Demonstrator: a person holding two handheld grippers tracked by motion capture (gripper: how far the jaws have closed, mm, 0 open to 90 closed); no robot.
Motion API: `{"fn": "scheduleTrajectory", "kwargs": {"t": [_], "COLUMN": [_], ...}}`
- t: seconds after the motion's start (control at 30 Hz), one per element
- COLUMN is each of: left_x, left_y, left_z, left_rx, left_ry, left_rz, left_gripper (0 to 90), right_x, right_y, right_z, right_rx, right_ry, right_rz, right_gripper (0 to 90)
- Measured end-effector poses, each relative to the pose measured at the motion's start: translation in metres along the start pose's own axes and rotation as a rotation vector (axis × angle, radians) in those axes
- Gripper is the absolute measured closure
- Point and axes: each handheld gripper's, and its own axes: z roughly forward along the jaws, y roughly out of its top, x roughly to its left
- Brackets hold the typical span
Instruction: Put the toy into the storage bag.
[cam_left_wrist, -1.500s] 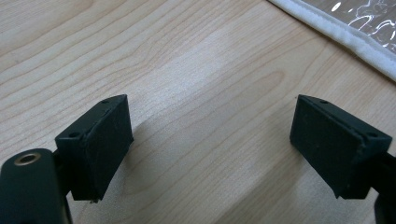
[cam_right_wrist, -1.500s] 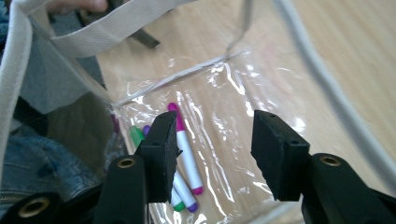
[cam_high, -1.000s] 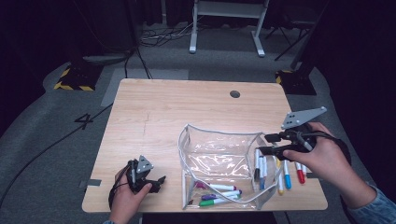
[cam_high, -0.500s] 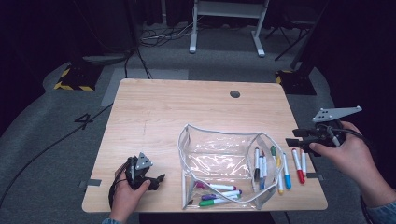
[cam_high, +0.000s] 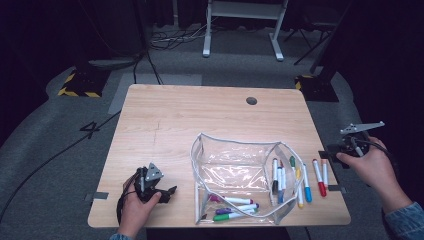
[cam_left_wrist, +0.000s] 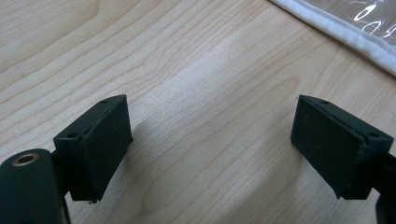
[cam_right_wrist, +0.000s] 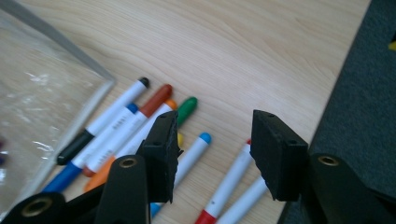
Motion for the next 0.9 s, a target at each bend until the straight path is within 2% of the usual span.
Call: {"fn": "scheduleTrajectory", "kwargs": {"t": [0.17,0.33,0.5,0.67,0.9], "left_x": [0.000,0.000,0.000,0.000,-0.001], "left_y": [0.000,0.000,0.000,0.000,0.000], "left_z": [0.000,0.000,0.000,0.000,0.000], "left_rx": [0.000,0.000,0.000,0.002,0.002], "left_ry": [0.001,0.001,0.001,0.006,0.008], "left_rz": [0.000,0.000,0.000,0.002,0.000], "left_gripper": [12.8,12.8,12.9,12.9,13.0], "right_x": [-0.017,-0.029,-0.038,-0.047,-0.053], "right_y": [-0.015,-0.029,-0.042,-0.053,-0.059], "right_z": [0.019,0.037,0.055,0.069,0.086], "right_rx": [0.051,0.085,0.143,0.187,0.229], "right_ry": [-0.029,-0.052,-0.078,-0.106,-0.103], "right_rz": [0.056,0.078,0.104,0.161,0.209], "right_gripper": [52.8,53.0,53.6,54.9,61.0]}}
